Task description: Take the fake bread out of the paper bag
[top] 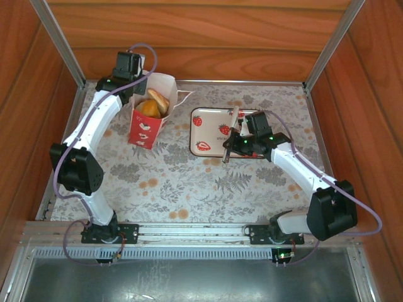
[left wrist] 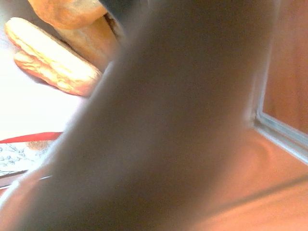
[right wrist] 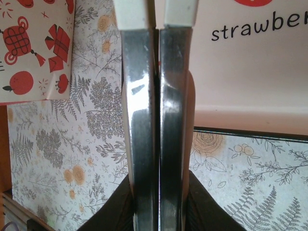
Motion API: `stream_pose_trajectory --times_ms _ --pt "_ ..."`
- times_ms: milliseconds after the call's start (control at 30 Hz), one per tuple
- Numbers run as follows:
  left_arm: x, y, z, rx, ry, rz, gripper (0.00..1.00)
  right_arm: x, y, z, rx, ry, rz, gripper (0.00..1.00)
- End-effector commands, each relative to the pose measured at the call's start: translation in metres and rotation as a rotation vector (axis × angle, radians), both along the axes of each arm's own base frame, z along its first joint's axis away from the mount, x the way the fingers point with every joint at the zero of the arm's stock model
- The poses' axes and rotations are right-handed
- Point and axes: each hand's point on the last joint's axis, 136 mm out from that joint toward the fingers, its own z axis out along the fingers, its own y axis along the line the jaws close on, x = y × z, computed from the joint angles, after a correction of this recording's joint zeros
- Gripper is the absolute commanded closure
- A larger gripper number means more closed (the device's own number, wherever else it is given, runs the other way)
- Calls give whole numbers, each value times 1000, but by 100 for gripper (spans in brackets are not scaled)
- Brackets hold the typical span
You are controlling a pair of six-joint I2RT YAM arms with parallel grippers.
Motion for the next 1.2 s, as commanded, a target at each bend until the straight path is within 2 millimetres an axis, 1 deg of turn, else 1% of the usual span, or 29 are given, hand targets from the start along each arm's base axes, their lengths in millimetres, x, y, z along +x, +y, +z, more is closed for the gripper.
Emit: stream_pose_trajectory --times_ms 0,133,267,367,533,667,800,933,1000,1167 --pt "16 -20 42 84 -191 -124 100 -2 10 2 41 -8 29 89" --pt "15 -35 45 164 -253 -209 100 -5 8 -3 29 0 29 90" --pt "7 -45 37 203 -271 -257 100 -6 4 -4 18 -9 19 88" --pt "-3 -53 32 208 -286 -270 100 -8 1 -6 7 -9 15 88" --pt "-19 -70 29 210 -308 -289 100 -12 -5 -19 2 -1 5 88" --pt "-19 -75 33 242 -311 -281 100 -13 -11 -31 -9 19 -13 88" --pt "-22 -86 36 268 -318 -305 100 -14 -15 -39 -4 26 -31 88" --pt "-27 -97 33 313 -325 -319 100 -14 -12 -40 12 22 -20 88" --pt "-30 -100 30 336 -321 -316 100 -16 -9 -41 23 29 2 89" --pt "-45 -113 21 361 -312 -334 100 -18 -8 -46 24 44 13 91"
